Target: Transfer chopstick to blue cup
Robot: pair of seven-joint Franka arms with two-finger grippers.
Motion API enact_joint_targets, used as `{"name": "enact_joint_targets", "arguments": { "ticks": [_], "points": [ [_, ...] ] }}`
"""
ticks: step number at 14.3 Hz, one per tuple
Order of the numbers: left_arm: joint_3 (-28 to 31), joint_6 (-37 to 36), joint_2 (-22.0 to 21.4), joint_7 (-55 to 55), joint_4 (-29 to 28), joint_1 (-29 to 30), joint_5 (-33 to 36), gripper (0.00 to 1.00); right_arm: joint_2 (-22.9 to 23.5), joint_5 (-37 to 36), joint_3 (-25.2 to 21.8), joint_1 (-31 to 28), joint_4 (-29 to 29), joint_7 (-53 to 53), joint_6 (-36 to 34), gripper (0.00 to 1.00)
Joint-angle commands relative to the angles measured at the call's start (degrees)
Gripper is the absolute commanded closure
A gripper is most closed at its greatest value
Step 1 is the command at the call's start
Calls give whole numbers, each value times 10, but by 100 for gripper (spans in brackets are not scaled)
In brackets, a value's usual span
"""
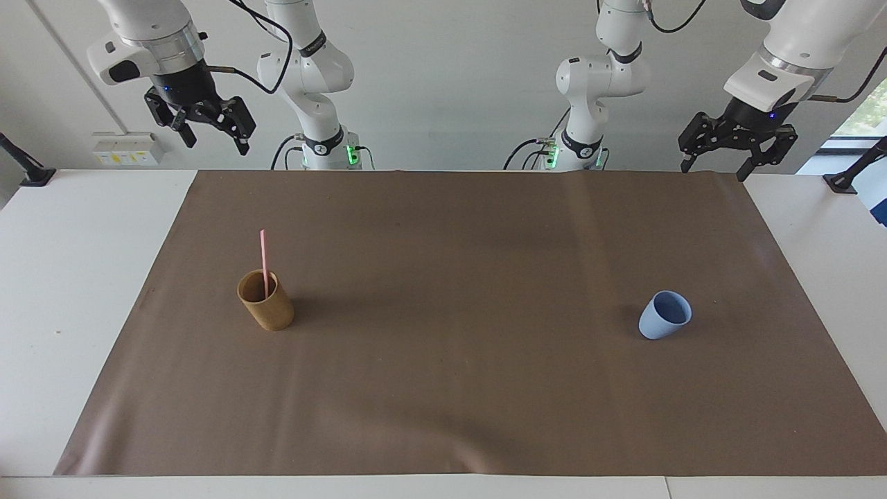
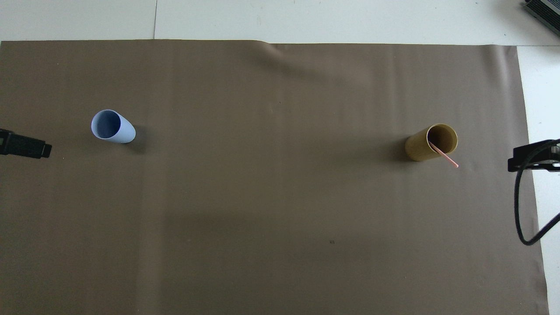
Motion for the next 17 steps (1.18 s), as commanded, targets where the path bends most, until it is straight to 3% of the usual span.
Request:
{"name": "enact_joint_targets", "arguments": {
  "ticks": [1, 17],
  "points": [
    [3, -12, -8, 4, -2, -2, 5, 0, -20, 11, 8, -4, -25, -22, 15, 0],
    [6, -25, -9, 3, -2, 1, 8, 0, -26, 14, 7, -8, -35, -20, 11, 0]
  ]
}}
